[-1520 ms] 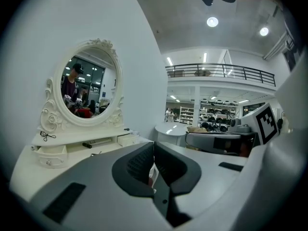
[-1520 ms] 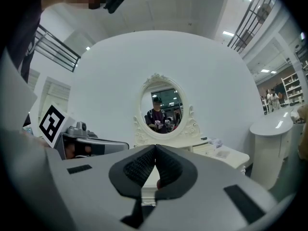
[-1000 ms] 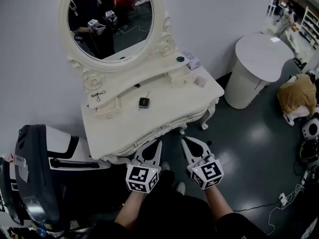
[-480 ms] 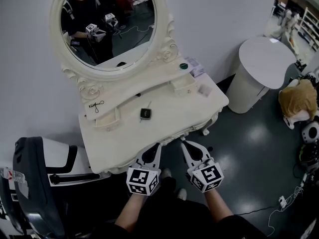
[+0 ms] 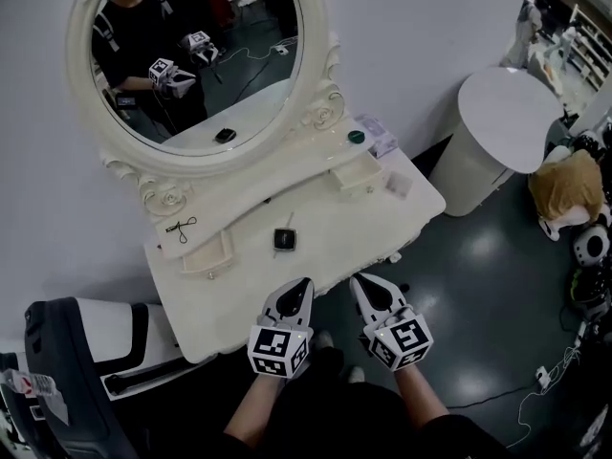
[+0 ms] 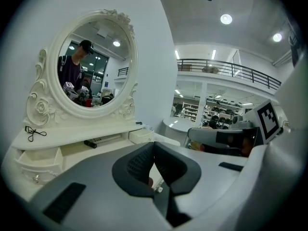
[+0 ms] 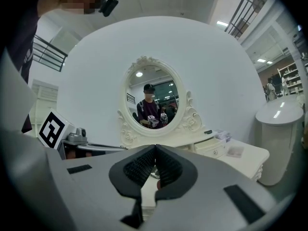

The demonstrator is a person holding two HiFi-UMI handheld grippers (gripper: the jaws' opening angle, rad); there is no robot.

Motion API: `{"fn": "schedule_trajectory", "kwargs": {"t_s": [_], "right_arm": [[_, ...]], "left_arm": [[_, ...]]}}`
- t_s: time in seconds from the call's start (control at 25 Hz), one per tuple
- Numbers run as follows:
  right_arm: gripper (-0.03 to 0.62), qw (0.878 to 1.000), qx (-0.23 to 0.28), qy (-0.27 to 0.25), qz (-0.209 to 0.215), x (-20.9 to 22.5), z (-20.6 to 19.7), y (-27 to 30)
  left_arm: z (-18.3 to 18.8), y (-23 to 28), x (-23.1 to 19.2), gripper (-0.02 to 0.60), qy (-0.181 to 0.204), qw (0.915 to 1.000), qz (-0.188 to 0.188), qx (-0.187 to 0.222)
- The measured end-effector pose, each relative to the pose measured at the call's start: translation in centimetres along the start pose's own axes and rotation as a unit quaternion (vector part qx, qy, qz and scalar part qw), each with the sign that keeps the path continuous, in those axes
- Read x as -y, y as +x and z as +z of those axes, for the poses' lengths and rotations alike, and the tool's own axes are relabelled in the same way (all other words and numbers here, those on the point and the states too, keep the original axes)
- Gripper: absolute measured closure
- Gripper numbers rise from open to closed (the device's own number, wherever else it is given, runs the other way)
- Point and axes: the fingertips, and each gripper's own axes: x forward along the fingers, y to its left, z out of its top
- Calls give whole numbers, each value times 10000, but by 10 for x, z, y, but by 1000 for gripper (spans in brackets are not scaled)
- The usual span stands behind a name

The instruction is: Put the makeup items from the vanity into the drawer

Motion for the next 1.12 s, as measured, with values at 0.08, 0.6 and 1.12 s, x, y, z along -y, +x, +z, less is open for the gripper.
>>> {"fn": "schedule_trajectory", "kwargs": {"t_s": [0.08, 0.6, 1.12], "right_arm": [[571, 10000, -14, 37, -78, 1, 1, 8], [571, 9998, -55, 23, -195, 13, 8, 46], [571, 9986, -369, 111, 359, 64, 4, 102]], "left_arm": [[3, 3, -8, 566, -5, 10000, -62, -8], [6, 26, -37, 566, -51, 9999, -99, -98], [2, 81, -65, 566, -308, 9977, 513, -309]]}}
